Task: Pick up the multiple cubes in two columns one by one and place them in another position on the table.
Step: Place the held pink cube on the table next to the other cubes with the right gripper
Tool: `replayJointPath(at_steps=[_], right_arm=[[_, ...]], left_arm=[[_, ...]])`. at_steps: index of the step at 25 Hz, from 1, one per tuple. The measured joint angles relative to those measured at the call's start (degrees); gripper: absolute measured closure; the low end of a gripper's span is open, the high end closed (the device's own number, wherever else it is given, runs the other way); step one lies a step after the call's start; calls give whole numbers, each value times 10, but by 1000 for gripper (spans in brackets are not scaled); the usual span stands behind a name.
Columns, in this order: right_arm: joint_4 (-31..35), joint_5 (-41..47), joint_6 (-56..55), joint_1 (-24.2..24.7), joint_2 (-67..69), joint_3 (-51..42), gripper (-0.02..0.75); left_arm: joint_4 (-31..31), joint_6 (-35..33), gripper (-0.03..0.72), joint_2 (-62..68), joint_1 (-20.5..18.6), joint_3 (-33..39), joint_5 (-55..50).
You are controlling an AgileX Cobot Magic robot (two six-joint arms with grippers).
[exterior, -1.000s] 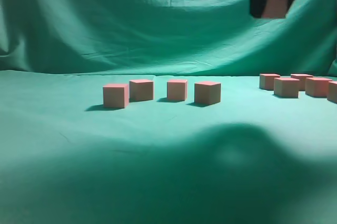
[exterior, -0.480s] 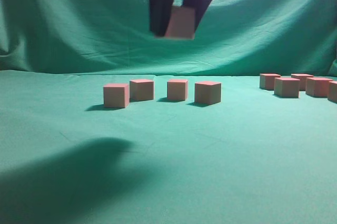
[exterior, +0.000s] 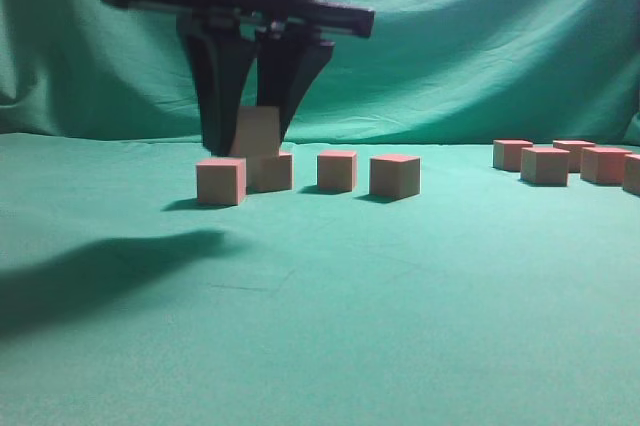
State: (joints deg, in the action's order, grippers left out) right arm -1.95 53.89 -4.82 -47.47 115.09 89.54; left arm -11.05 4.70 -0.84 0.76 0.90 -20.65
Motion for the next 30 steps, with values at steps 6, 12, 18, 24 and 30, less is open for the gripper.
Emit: replayJointPath(at_steps=[6,12,18,24,30], right_arm=[[-33,0,-18,0,60,47,470],[-55,-3,-39,0,81,60,470],[-60,-4,-51,11,92,60,470],[-60,-14,-63,14,92,61,470],[-55,-15,-66,14,93,61,470]], left_arm=[[0,0,688,0,0,0,0],[0,0,688,0,0,0,0],[0,0,688,0,0,0,0],[0,0,688,0,0,0,0],[0,0,688,0,0,0,0]])
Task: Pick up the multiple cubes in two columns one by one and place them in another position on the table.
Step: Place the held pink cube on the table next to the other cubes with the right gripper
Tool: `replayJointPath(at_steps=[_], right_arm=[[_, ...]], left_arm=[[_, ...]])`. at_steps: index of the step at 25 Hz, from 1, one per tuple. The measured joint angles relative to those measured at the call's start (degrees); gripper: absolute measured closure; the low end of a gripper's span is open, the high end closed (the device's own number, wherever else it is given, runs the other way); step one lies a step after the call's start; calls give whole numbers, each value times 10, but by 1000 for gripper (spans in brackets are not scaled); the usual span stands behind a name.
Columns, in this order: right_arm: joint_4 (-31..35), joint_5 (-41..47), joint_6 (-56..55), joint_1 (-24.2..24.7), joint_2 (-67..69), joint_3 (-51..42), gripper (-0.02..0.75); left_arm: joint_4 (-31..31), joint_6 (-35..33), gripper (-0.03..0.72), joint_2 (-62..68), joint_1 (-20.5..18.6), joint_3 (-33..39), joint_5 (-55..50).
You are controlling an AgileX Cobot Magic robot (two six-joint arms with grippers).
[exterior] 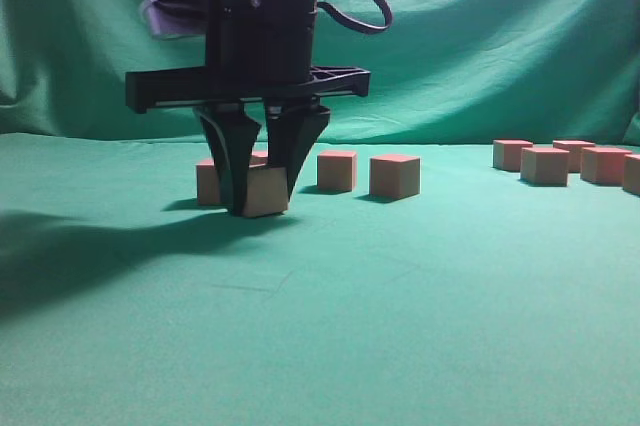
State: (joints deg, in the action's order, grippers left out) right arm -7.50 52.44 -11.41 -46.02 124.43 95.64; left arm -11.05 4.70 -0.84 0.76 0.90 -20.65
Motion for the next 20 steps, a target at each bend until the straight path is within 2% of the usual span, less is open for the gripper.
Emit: replayJointPath(at_steps=[9,16,20], right_arm=[[12,0,-1,0,3,0,470],[15,22,-1,0,5,8,143],[16,88,1,0,8,55,143]], left_arm=[[0,0,688,0,0,0,0],[0,0,688,0,0,0,0],[0,0,688,0,0,0,0]])
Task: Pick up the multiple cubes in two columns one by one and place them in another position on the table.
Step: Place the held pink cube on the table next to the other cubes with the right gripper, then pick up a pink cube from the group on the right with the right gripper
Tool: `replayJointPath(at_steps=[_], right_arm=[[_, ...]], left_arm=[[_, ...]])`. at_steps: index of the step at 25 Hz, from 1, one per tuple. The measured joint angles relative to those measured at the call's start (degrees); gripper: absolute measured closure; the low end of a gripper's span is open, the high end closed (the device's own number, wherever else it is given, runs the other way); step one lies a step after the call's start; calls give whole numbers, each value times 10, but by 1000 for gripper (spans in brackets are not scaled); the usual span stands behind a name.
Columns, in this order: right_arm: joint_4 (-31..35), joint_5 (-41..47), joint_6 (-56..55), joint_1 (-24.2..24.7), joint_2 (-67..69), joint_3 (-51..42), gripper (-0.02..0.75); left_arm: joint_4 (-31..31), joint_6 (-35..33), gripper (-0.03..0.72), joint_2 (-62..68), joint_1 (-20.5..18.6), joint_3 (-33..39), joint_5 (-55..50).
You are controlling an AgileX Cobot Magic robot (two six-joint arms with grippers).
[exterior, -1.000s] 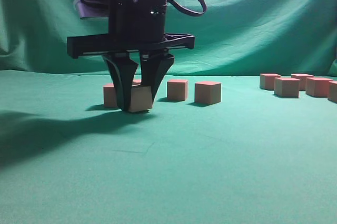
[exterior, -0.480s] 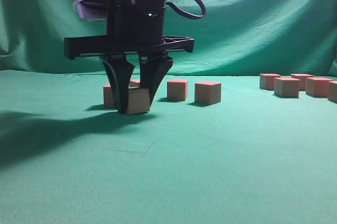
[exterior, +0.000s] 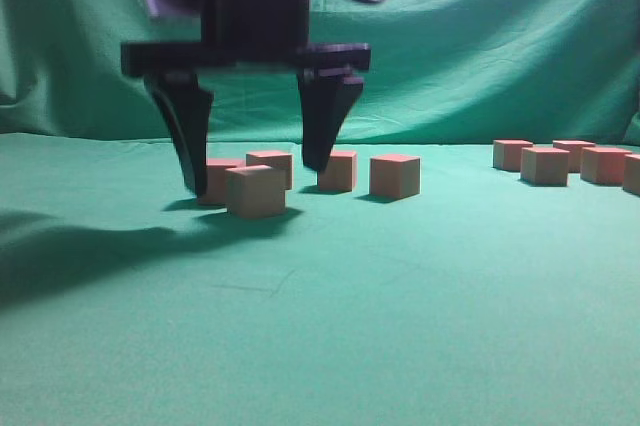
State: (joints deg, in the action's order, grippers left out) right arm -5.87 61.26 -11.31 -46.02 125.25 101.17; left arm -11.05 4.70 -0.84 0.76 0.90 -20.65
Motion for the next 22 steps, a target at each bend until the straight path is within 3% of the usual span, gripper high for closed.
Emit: replayJointPath(at_steps=[2,4,9,13,16,17,22], right_arm=[[0,48,10,0,0,38,102],[0,78,27,0,0,78,118],[-3,92,40,0,-35,117,118],[-48,96,43,10,-99,118,118],[-58,98,37,43,-153,115,118],[-59,98,30,59,-170,109,169],[-66,100,15,155,-244,35,169]], left_arm=[[0,0,688,0,0,0,0],[0,0,688,0,0,0,0],[0,0,688,0,0,0,0],[0,0,688,0,0,0,0],[0,0,688,0,0,0,0],[0,0,688,0,0,0,0],[0,0,688,0,0,0,0]])
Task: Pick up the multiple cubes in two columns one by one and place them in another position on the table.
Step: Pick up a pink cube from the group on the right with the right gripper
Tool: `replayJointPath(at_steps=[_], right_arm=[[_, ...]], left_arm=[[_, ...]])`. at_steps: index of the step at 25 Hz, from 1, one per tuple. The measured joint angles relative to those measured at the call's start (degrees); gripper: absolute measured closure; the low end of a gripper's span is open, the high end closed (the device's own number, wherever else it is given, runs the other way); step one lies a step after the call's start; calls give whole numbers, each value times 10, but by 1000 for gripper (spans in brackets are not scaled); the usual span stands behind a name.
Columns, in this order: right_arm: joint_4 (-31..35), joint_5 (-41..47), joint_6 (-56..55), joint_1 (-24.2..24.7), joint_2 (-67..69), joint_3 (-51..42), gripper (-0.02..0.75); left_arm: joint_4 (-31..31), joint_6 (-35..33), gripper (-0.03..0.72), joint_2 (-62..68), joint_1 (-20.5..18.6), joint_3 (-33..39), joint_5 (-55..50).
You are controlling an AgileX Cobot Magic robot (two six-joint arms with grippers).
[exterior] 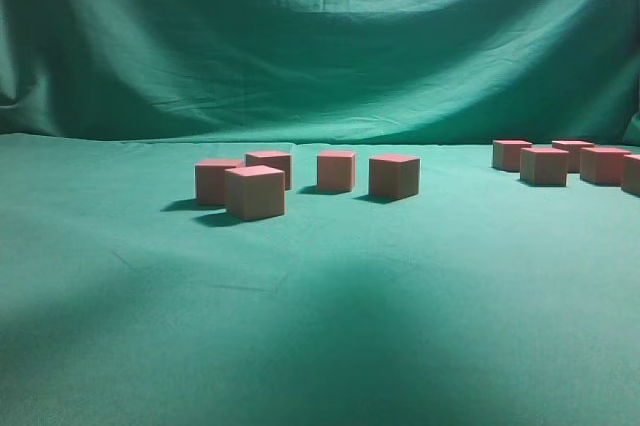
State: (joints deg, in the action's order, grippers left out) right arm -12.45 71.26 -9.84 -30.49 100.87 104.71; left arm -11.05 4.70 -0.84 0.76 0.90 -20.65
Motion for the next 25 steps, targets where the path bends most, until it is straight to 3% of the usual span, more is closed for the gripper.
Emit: replayJointPath(at_steps=[8,14,18,25], right_arm=[[-1,-10,-29,148,-14,-188,169],[30,-125,-41,225,-6,-296,169],[46,-177,-39,253,36,-304,169],[51,-244,-14,256,104,-305,169]], left_arm=[[0,0,688,0,0,0,0],[0,0,688,0,0,0,0],[0,0,688,0,0,0,0],[0,0,688,0,0,0,0]])
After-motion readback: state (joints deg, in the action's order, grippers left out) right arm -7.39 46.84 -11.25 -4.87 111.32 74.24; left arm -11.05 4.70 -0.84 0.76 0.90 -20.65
